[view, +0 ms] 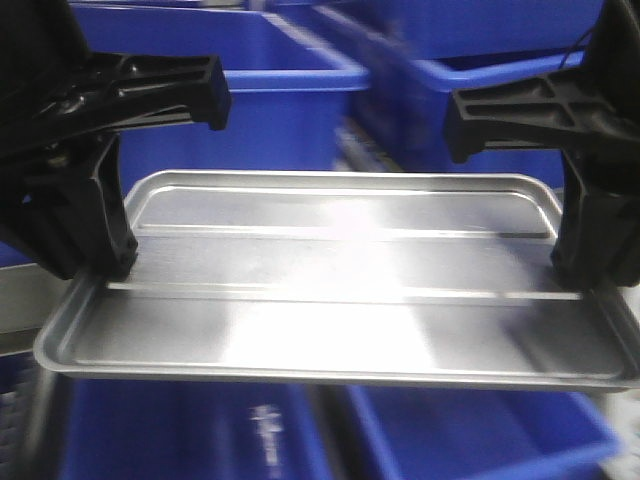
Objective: Grab silver tray and place in blue box
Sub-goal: 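Carry the tray with both grippers over the blue crate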
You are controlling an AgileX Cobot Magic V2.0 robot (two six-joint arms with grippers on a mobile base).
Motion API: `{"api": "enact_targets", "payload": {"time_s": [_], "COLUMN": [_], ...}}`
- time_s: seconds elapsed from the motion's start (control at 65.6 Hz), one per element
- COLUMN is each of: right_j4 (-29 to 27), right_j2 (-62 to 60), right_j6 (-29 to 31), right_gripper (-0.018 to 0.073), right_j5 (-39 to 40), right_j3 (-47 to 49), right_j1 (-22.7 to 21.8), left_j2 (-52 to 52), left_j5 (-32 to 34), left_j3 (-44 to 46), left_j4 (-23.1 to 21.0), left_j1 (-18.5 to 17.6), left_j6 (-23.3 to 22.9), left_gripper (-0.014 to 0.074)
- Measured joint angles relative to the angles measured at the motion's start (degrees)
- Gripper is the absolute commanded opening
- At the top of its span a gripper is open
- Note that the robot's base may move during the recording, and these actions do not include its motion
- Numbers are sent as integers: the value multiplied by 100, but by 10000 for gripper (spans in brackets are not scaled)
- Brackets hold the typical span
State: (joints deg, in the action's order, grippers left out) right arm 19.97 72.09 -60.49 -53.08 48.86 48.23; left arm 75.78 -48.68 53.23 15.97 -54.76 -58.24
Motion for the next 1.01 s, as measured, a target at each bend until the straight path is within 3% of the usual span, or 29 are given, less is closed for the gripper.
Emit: {"api": "enact_targets", "payload": {"time_s": [1.006], "right_j4": [-21], "right_j2": [0], "right_j6": [-13], "right_gripper": [59], "right_j5": [-17], "right_j3": [0], "right_j1": [0], "left_j2": [0], "left_j5": [0], "left_j3": [0], "left_j4": [-13], "left_j1": [0], "left_j6": [10], "left_gripper": [-104]}}
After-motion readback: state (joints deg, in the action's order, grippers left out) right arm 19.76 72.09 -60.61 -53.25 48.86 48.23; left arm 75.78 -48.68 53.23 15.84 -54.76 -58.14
